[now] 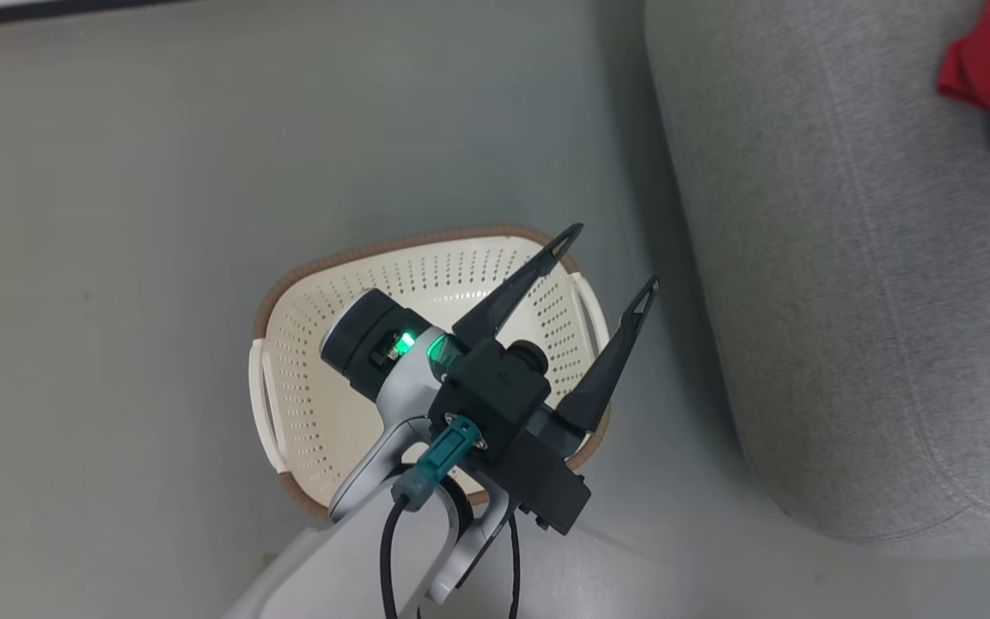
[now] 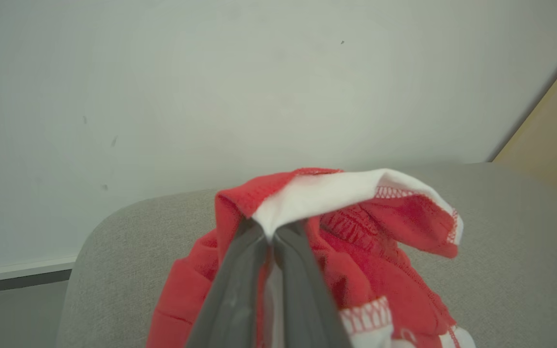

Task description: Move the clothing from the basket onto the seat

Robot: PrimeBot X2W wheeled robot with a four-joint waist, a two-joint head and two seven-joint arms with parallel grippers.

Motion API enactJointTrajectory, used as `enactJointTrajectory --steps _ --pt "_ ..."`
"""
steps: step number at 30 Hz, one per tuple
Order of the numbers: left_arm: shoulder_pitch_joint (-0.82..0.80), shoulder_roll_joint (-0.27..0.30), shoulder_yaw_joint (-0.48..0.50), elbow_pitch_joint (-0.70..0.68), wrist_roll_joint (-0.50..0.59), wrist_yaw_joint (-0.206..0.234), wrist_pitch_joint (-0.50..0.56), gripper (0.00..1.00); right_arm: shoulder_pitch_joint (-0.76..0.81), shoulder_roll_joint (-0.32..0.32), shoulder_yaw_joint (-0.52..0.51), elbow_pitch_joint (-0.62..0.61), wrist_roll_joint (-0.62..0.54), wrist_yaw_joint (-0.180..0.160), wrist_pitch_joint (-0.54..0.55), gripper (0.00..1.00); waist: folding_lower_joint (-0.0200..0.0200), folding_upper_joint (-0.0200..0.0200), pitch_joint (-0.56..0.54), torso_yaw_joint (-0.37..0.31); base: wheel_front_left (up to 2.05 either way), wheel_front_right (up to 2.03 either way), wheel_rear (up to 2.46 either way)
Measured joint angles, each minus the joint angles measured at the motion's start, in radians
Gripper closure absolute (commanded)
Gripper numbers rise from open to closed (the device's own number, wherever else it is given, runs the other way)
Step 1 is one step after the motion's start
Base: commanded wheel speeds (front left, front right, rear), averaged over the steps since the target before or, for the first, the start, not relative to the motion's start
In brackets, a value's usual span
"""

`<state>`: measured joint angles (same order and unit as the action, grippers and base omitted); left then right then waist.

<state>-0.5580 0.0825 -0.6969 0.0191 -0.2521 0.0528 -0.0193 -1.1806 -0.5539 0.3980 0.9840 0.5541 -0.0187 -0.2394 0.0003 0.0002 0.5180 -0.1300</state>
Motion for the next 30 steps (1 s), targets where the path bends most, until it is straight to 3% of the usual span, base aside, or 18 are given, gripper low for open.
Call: enactJointTrajectory --steps 7,8,10,11,12,13,22,30 --pt "-0.014 0.0 0.007 0.03 0.0 -0.001 -0.011 0.0 -0.02 0.044 0.04 0.067 -0.032 0.016 -0.004 1.0 0.0 0.0 0.035 0.009 0.0 0.0 0.0" --pt "-0.014 0.0 0.007 0.034 0.0 -0.001 -0.011 0.0 -0.021 0.047 0.045 0.074 -0.039 0.019 -0.008 0.95 -0.0001 0.0 0.034 0.007 0.0 0.0 0.0" --pt "-0.015 0.0 0.008 0.04 0.0 -0.001 -0.019 0.0 -0.025 0.052 0.056 0.087 -0.051 0.024 -0.008 0.65 -0.0002 -0.0001 0.028 0.001 0.0 0.0 0.0" --pt "-0.015 -0.001 0.009 0.043 0.0 -0.001 -0.019 0.0 -0.027 0.053 0.058 0.093 -0.055 0.029 -0.009 0.56 -0.0003 -0.0001 0.025 -0.002 0.0 0.0 0.0" --pt "-0.015 -0.001 0.01 0.048 0.0 -0.002 -0.023 0.0 -0.031 0.055 0.061 0.098 -0.055 0.03 -0.009 0.1 -0.0002 -0.0001 0.021 -0.005 0.0 0.0 0.0" --pt "-0.015 0.0 0.011 0.055 -0.001 -0.002 -0.028 0.0 -0.036 0.056 0.063 0.104 -0.055 0.037 -0.009 0.0 -0.0002 -0.0001 0.017 -0.008 0.0 0.0 0.0" --pt "-0.008 0.006 0.026 0.111 -0.02 -0.012 -0.059 0.0 -0.026 0.097 0.087 0.126 -0.067 0.068 -0.01 0.0 -0.0003 -0.0001 -0.04 -0.036 0.0 0.0 0.0" --pt "0.059 0.009 0.057 0.184 -0.07 -0.017 -0.105 0.0 0.088 0.129 0.099 0.101 -0.072 0.093 -0.01 0.0 -0.0004 -0.0002 -0.133 -0.057 0.0 0.0 0.0"
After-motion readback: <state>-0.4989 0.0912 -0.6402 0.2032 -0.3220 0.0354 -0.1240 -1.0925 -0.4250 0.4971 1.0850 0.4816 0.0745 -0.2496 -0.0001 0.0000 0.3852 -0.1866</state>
